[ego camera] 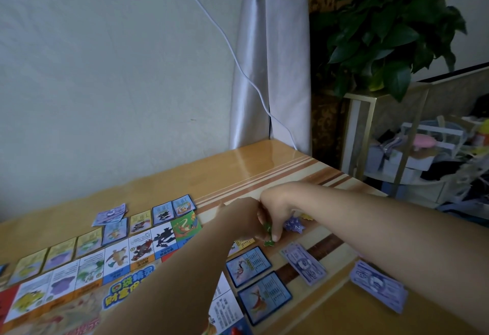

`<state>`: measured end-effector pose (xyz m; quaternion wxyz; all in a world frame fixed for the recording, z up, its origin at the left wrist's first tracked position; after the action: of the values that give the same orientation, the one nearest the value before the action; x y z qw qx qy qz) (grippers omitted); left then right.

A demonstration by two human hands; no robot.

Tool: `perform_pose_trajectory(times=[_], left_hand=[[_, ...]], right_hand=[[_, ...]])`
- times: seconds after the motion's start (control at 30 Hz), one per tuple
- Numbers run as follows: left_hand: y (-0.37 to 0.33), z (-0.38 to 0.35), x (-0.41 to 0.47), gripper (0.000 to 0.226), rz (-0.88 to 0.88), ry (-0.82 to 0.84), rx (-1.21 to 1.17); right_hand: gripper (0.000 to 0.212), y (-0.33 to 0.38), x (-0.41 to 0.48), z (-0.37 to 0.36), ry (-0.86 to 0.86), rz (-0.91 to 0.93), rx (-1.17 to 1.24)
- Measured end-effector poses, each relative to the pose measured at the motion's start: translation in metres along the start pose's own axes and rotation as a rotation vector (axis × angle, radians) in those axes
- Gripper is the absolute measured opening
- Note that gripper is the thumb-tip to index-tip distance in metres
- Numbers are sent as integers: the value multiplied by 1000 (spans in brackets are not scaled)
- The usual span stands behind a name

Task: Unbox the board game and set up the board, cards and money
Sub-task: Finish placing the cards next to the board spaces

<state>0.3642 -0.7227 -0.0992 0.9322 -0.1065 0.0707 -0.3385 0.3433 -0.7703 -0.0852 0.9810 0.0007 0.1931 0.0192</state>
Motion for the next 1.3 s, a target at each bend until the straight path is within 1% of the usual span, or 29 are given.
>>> perform_pose_trajectory(times=[0.13,0.3,0.47,0.63,0.73,0.83,0.93,1.03,1.07,1.13,1.2,1.3], left_hand=[[1,-1,0,26,-4,7,-31],[2,-2,-1,37,-12,18,11],[-2,-1,-3,42,-38,43,90],[-5,-2,-5,40,-58,63,140],[-7,-1,-6,39,-58,59,125],[-8,4,-8,38,-66,45,73],[-10,18,-12,35,-60,-23,-33],[-9,35,-18,22,-45,-109,-197],[-8,37,-21,17,-28,-107,-310],[-5,39,-27,17,15,-61,-603],[-3,43,-38,18,55,-7,-858],[-5,51,-60,19,104,63,-1126]], right_hand=[[45,1,-1,0,8,19,9],[38,3,-5,-2,17,34,-1],[47,3,-11,-3,-45,21,38],[38,-6,-17,-7,-123,-40,119],[33,-10,-20,-10,-153,-55,154],[30,-14,-23,-9,-182,-35,243],[27,-21,-26,-1,-240,-42,347],[21,-22,-36,13,-297,-9,472],[19,-23,-40,18,-307,-7,527],[10,-26,-49,27,-324,-2,635],[11,-23,-57,33,-304,20,744],[14,-11,-74,39,-267,67,921]])
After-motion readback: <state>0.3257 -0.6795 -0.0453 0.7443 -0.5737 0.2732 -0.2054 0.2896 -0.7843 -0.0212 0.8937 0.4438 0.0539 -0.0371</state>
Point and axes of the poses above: each hand's wrist, its own x-axis towards the middle knuckle, its own z-axis out of the back of the hand, y = z × x, the point moved 8 cm from there along x, towards the middle knuckle, and after that the axes turned 8 degrees about -y, right-handed, at the moved point
